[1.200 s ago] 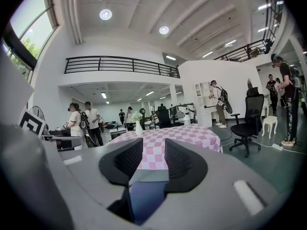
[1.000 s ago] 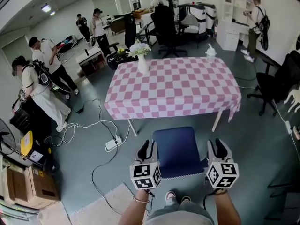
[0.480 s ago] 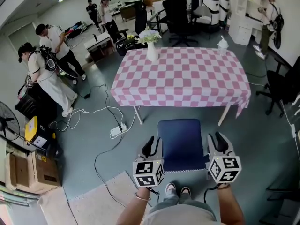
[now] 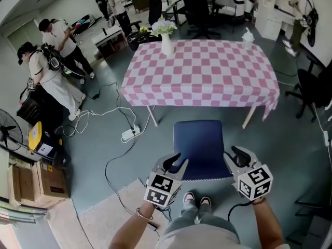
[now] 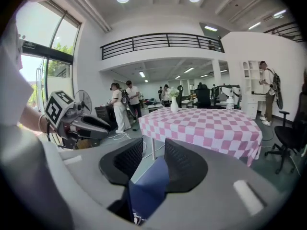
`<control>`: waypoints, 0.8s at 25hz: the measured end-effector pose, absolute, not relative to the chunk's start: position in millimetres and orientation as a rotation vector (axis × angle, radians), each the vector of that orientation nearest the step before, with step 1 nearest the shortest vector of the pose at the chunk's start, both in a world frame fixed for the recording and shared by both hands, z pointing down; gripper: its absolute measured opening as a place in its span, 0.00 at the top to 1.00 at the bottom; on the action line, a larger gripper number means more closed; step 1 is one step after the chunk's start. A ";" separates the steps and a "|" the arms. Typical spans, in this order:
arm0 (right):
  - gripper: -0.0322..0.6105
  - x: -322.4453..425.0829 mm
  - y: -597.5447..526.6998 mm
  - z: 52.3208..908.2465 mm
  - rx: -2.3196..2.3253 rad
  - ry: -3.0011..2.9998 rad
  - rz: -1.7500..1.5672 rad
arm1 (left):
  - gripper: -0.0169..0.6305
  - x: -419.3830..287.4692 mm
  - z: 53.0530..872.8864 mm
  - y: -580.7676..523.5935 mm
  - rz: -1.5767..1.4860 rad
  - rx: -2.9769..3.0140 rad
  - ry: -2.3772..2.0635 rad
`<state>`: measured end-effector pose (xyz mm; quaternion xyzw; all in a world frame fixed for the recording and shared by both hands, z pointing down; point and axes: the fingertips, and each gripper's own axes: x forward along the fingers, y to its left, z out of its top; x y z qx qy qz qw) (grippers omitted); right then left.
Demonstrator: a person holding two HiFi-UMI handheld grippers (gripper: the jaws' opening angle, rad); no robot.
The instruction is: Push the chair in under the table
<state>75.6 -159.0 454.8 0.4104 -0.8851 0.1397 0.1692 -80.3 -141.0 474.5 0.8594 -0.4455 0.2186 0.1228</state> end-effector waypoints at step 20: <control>0.75 46.6 -73.1 566.9 0.279 -2.207 0.041 | 0.76 -43.6 572.6 -64.5 1.340 2.663 -0.695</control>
